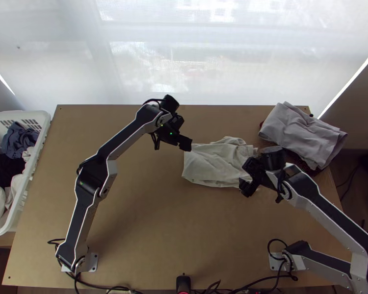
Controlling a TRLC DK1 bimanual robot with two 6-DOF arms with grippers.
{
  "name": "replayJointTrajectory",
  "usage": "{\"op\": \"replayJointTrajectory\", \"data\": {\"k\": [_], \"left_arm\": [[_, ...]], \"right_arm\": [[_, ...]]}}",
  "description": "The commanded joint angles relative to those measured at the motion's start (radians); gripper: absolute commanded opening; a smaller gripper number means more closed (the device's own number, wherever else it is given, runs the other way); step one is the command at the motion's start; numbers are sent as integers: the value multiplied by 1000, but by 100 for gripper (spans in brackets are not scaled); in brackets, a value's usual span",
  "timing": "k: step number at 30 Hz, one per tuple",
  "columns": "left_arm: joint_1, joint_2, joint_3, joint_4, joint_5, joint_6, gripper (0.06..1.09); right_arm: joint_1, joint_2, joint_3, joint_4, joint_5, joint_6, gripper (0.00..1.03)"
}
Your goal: Fold the t-shirt
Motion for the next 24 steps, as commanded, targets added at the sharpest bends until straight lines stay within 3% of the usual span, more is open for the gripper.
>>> {"op": "replayJointTrajectory", "data": {"k": [1, 11, 24], "left_arm": [[-1, -27, 0, -10, -1, -4, 104], [-1, -58, 0, -36, -1, -11, 104], [6, -58, 0, -53, -1, -4, 104]], "right_arm": [[233, 42, -30, 74, 12, 25, 98], [318, 235, -93, 396, 77, -29, 98], [334, 337, -114, 490, 102, -48, 98]]}}
